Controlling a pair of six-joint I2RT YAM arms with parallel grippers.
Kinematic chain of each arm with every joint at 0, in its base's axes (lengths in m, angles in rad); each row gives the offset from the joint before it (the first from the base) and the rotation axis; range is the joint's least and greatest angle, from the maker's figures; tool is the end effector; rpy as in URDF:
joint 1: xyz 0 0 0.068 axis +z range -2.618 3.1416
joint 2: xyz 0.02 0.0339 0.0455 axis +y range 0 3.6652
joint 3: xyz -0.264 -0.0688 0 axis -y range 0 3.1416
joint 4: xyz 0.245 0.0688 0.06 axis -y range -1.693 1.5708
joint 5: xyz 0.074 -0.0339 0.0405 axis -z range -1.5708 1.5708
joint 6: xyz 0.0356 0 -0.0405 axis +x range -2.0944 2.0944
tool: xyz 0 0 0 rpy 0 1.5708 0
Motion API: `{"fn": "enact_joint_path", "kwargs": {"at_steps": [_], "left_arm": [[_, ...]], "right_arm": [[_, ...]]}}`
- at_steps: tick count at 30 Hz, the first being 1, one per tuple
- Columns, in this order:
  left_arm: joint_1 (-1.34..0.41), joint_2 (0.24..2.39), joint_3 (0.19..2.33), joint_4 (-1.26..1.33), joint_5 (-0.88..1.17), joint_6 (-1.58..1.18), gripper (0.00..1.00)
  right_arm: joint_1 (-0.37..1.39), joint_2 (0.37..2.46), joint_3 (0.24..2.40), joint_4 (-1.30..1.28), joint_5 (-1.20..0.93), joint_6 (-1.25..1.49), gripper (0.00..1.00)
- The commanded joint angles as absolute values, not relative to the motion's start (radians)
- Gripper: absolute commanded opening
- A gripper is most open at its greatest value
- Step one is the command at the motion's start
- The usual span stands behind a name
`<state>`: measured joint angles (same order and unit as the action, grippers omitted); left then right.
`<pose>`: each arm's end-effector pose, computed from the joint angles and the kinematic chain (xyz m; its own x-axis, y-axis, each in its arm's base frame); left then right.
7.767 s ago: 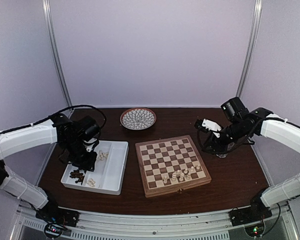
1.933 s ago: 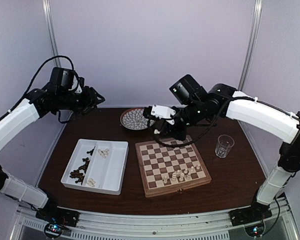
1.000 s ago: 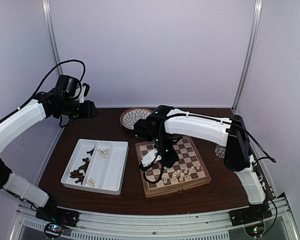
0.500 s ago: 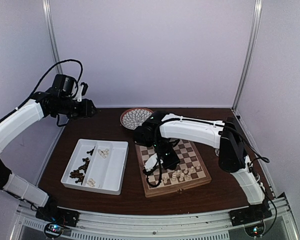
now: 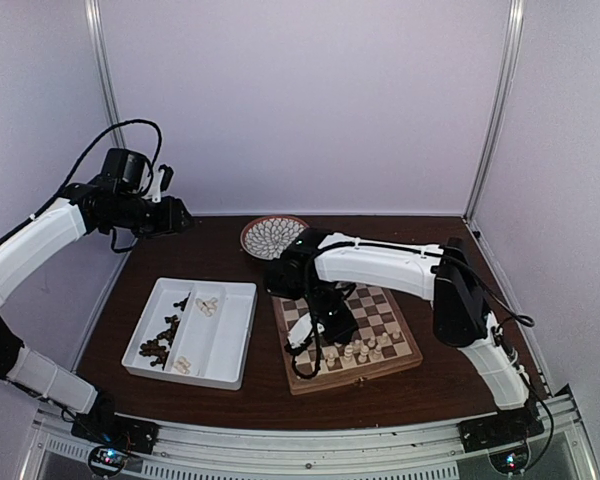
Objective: Set up the chess pieces on the board
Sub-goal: Place the pawn at d2.
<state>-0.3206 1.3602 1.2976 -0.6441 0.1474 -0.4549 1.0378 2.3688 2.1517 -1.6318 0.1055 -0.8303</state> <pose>0.2794 -0.0983 0.3453 -0.7371 -0.2132 -0.6413 0.1045 0.9016 -0.4198 0.2223 0.3694 0.1984 0.3134 -0.9133 0.2600 -0.9484 -0.2872 0.1343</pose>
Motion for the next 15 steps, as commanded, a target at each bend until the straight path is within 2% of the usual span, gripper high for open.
{"fn": "enact_joint_path", "kwargs": {"at_steps": [1,10,15], "left_arm": [[-0.309,1.350,1.288,-0.596,0.174,-0.465,0.50],[-0.301,1.350,1.287,-0.594,0.189,-0.471,0.50],[-0.298,1.350,1.287,-0.593,0.200,-0.475,0.50]], "right_arm": [[1.045,2.397,2.162,-1.680,0.114,-0.818,0.07],[1.045,2.415,2.167,-1.668,0.124,-0.810,0.11],[1.045,2.417,2.179,-1.659,0.139,-0.800,0.19]]}}
